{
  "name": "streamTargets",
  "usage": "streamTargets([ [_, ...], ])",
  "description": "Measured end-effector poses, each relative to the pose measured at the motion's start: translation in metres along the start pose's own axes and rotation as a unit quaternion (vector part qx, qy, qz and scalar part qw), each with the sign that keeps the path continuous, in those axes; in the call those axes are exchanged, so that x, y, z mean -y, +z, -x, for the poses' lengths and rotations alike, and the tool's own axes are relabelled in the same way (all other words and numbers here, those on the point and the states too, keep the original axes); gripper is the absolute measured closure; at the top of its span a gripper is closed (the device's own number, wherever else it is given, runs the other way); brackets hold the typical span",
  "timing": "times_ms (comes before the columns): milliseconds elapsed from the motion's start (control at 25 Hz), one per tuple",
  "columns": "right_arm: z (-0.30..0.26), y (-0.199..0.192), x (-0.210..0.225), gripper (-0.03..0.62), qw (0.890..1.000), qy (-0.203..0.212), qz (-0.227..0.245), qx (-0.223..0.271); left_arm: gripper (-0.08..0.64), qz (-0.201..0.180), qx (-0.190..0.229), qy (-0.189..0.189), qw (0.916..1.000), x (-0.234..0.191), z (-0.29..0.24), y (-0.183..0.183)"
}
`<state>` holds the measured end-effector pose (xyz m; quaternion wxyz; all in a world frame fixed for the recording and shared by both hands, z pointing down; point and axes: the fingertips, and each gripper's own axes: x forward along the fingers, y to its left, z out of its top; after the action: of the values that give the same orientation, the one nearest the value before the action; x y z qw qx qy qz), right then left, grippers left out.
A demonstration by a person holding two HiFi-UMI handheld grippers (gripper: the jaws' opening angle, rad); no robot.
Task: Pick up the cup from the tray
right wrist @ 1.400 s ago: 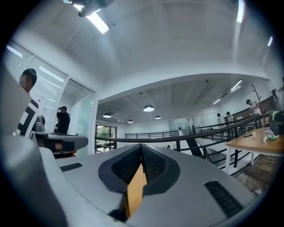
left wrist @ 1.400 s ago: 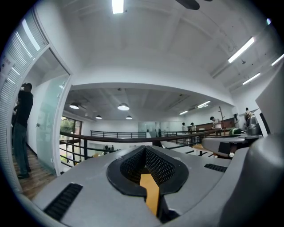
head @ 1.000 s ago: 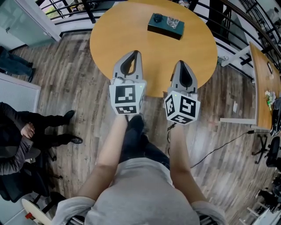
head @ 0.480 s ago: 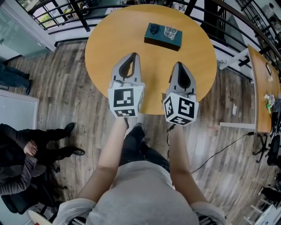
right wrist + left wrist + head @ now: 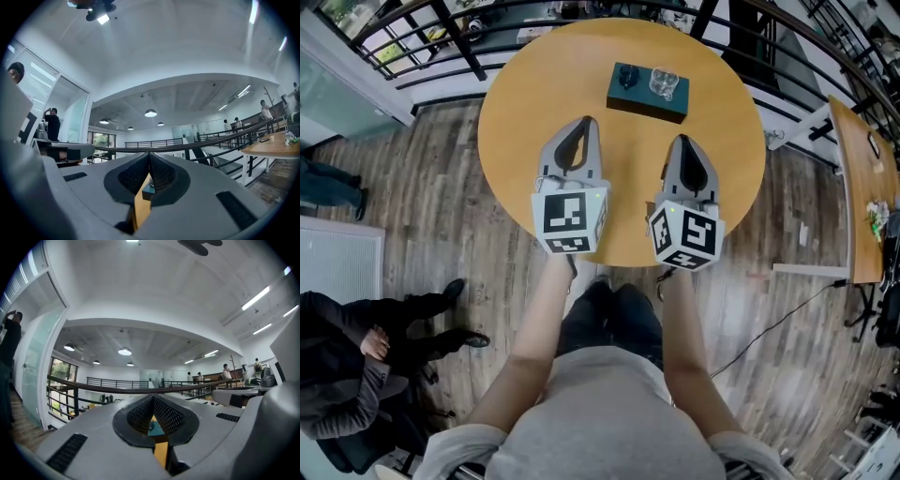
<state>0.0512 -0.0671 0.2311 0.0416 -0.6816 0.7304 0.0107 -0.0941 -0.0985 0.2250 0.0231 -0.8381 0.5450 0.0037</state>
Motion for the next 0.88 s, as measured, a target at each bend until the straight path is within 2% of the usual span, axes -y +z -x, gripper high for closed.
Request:
streamTargets([
  [400, -0.034, -0.01, 0.029, 0.586, 1.0, -0.006, 0.002, -0.009, 0.554, 0.001, -0.006, -0.008, 1.0, 0.009, -0.044, -0.01],
  [880, -0.092, -0.037, 0.063, 0.586, 0.999, 0.019, 0.002, -0.033, 0.554, 0.011, -0.032, 0.013, 0.9993, 0.014, -0.104, -0.04],
])
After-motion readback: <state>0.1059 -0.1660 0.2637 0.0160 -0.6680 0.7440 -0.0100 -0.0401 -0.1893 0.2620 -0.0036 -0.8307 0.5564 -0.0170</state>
